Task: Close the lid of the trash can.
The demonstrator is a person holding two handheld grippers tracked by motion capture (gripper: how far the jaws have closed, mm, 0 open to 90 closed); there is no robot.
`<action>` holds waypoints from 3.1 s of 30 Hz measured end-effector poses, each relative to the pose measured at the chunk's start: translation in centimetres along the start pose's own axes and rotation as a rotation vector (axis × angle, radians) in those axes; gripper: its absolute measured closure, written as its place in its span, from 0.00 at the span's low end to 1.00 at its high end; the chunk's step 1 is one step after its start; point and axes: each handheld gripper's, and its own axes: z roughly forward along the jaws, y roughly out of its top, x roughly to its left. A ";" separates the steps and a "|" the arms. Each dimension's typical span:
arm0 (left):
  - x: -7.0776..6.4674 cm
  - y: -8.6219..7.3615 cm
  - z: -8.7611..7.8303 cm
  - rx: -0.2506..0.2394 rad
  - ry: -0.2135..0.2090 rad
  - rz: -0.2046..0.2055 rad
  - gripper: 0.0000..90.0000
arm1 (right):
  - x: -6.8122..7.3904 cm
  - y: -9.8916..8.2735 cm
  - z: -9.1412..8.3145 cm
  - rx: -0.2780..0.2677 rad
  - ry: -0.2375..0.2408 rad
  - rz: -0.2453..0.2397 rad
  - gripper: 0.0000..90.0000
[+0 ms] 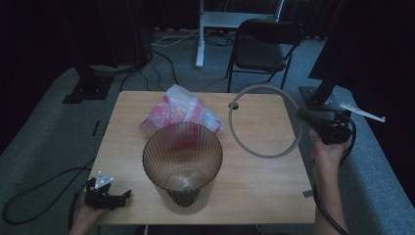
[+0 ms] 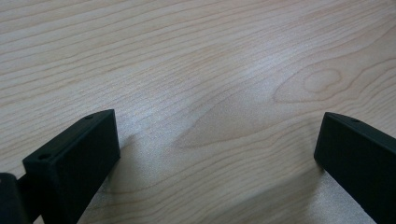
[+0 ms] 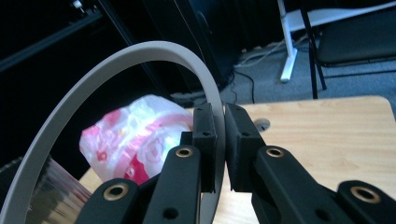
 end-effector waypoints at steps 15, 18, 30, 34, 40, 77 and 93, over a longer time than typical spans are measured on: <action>0.0 0.0 0.0 0.000 0.000 -0.001 0.00 | 4.8 1.7 1.9 0.000 0.138 -0.054 0.93; 0.0 0.0 0.0 0.000 0.000 0.000 0.00 | 6.1 1.8 3.0 0.022 0.169 -0.074 0.93; 0.0 0.0 0.0 -0.002 -0.001 0.000 0.00 | 11.4 1.0 8.0 0.108 0.284 -0.141 0.93; 0.0 0.0 0.0 -0.003 -0.001 0.001 0.00 | 12.4 0.6 9.0 0.134 0.304 -0.154 0.93; 0.0 0.0 0.0 -0.003 -0.001 0.001 0.00 | 13.9 -1.1 11.6 0.217 0.332 -0.175 0.93; 0.0 -0.2 -0.1 -0.005 0.000 0.000 0.00 | 15.6 -4.3 15.1 0.413 0.431 -0.187 0.93; 0.0 -0.3 -0.2 -0.009 0.000 -0.001 0.00 | 15.8 -3.8 15.2 0.412 0.434 -0.235 0.57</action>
